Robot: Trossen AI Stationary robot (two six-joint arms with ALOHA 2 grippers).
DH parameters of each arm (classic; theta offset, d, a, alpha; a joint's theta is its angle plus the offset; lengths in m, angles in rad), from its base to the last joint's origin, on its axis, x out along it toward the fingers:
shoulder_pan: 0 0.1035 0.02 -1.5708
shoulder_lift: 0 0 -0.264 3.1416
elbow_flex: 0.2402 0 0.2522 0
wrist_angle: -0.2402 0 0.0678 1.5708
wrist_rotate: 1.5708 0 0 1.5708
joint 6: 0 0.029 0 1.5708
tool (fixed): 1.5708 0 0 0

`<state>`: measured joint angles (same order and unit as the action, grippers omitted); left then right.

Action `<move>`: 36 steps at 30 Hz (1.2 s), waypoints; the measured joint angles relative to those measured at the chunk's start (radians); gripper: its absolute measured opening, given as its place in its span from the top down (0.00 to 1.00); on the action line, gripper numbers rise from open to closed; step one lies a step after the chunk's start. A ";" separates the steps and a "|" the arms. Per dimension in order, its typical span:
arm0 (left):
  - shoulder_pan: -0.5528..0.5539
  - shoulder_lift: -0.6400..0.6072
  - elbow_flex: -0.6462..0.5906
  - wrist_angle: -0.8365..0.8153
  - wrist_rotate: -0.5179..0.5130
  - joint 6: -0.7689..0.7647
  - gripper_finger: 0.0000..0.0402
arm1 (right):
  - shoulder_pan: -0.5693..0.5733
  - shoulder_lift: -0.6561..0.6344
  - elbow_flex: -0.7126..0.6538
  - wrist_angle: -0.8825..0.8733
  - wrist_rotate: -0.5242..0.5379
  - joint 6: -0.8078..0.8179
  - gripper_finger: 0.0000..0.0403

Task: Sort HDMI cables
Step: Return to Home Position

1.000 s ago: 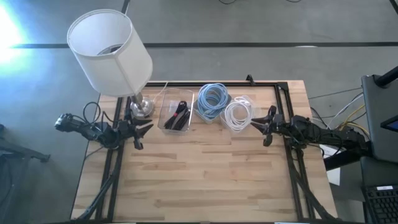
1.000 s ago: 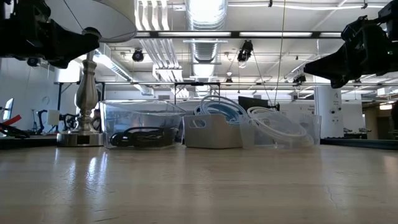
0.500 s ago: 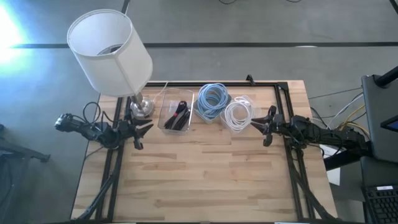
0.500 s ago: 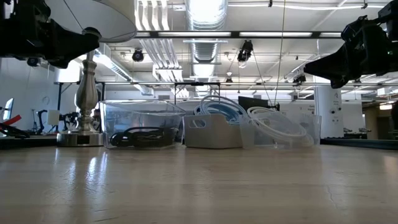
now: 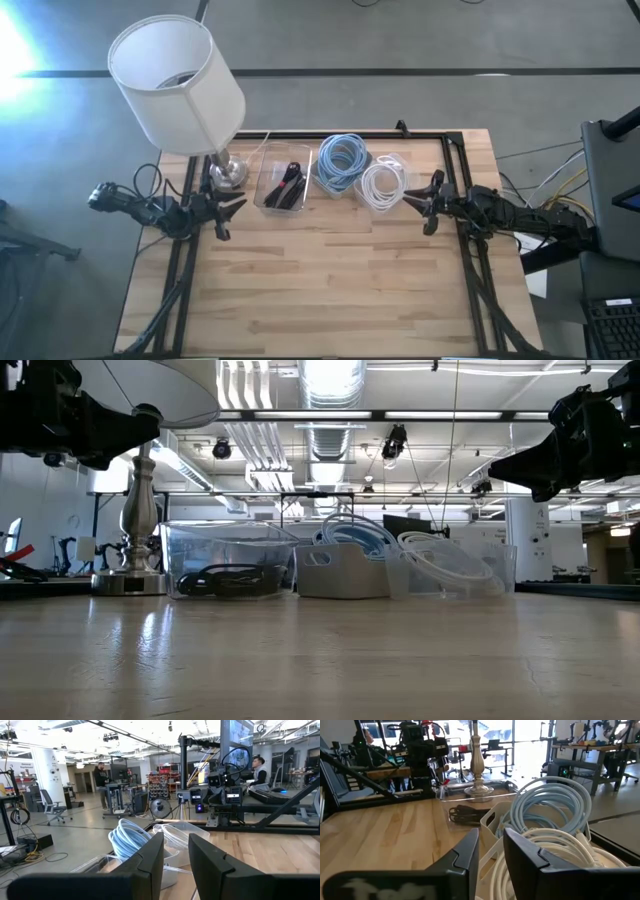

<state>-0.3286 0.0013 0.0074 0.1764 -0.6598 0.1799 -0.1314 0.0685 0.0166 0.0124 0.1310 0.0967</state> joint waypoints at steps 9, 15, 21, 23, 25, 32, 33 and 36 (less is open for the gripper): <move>0.000 0.000 0.000 0.001 0.000 0.000 0.77 | 0.000 0.000 0.000 0.000 0.000 0.000 0.83; 0.000 0.000 0.000 0.004 0.000 0.000 0.77 | 0.000 0.000 0.000 0.000 0.000 0.000 0.81; 0.000 0.000 0.000 0.004 0.000 0.000 0.77 | 0.000 0.000 0.000 0.000 0.000 0.000 0.79; 0.000 0.000 0.000 0.003 0.000 0.000 0.77 | 0.000 0.000 0.000 0.000 0.000 0.000 0.78; 0.000 0.000 0.000 0.003 0.000 0.000 0.77 | 0.000 0.000 0.000 0.000 0.000 0.000 0.78; 0.000 0.000 0.000 0.003 0.000 0.000 0.77 | 0.000 0.000 0.000 0.000 0.000 0.000 0.78; 0.000 0.000 0.000 0.002 0.000 0.000 0.77 | 0.000 0.000 0.000 0.000 0.000 0.000 0.79; 0.000 0.000 0.000 0.001 0.000 0.000 0.77 | 0.000 0.000 0.000 0.000 0.000 0.000 0.80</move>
<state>-0.3287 0.0017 0.0071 0.1774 -0.6594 0.1799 -0.1318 0.0685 0.0166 0.0127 0.1314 0.0967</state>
